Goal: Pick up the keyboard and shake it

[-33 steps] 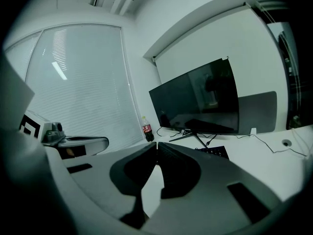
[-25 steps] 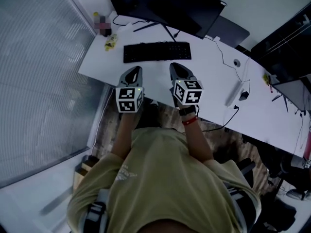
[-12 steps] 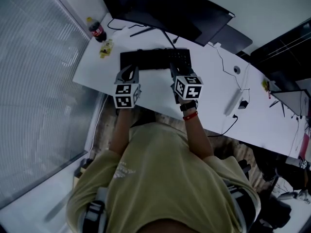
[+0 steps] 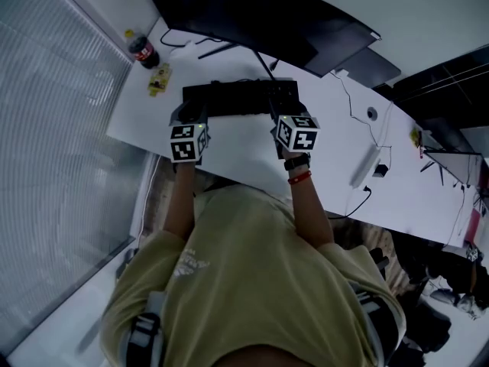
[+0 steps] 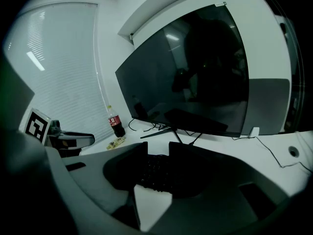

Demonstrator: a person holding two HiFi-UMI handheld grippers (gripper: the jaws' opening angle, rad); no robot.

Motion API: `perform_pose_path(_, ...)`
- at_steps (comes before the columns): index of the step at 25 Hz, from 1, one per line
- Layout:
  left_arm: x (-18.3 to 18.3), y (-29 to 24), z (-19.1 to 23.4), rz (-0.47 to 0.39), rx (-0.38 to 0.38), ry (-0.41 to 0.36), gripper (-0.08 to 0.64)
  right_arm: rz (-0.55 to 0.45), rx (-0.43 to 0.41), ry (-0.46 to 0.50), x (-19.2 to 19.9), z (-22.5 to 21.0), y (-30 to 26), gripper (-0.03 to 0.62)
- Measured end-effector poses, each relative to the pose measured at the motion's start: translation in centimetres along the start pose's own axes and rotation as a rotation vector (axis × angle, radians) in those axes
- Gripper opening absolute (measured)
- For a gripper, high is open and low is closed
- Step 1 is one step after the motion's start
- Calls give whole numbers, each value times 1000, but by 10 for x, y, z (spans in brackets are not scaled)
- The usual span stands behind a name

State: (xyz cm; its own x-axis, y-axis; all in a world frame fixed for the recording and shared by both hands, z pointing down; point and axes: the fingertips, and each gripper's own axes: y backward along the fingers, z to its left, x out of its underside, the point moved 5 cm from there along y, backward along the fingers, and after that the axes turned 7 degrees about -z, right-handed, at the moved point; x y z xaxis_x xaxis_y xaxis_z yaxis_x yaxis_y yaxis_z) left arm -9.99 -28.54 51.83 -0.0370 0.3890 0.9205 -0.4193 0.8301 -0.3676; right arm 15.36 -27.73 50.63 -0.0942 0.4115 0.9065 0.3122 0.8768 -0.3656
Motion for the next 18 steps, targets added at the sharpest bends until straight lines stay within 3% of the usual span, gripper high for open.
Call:
perform_pose_path(7, 15, -32, 24, 78, 27, -9, 175, 34, 49, 5, 9, -28, -25, 171)
perform_pose_path(18, 35, -76, 48, 169, 70, 18, 272, 100, 101, -13, 21, -74, -67, 293)
